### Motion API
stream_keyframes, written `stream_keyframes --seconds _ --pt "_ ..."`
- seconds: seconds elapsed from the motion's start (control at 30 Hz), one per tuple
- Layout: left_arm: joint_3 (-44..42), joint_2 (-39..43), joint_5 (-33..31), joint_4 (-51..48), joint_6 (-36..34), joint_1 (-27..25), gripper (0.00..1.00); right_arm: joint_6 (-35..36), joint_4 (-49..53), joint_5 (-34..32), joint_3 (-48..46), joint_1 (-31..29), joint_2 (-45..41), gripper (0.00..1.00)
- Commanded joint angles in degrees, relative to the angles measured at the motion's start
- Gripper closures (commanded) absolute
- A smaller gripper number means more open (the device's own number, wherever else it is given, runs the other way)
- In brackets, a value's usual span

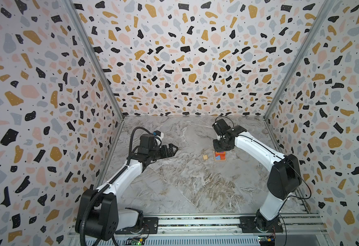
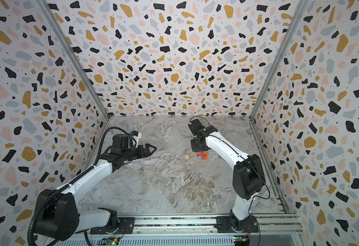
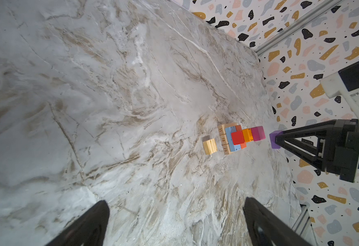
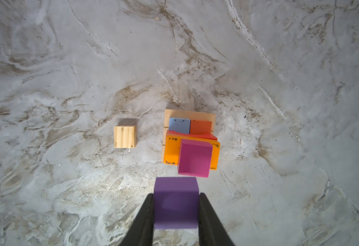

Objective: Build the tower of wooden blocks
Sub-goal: 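Lower the purple cube with the right gripper onto the magenta cube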

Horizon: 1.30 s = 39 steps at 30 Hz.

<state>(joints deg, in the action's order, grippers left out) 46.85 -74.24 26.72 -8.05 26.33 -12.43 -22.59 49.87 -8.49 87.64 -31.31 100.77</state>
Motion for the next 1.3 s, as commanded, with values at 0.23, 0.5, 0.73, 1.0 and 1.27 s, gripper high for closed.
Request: stream_keyframes --seconds 0.23,0.5,0.73,1.0,1.27 --pt "-0.62 0.99 1.05 1.89 0.22 0.21 0.0 1.07 1.22 1.17 2.84 1.74 0.81 0.74" --pt "-0.62 0.92 1.06 1.9 0.22 0.23 0.0 1.15 0.36 1.55 2.38 2.59 1.36 0.74" --pt "-0.63 0.85 1.05 1.99 0.27 0.21 0.0 1.16 -1.13 2.08 1.03 3.71 1.13 0.75" --pt "-0.62 0.85 1.05 1.95 0.3 0.26 0.0 1.19 -1.44 2.25 0.28 3.89 1.44 0.74" --pt "-0.62 0.96 1.0 1.92 0.12 0.21 0.0 1.22 -2.18 2.87 -0.65 3.9 1.53 0.75"
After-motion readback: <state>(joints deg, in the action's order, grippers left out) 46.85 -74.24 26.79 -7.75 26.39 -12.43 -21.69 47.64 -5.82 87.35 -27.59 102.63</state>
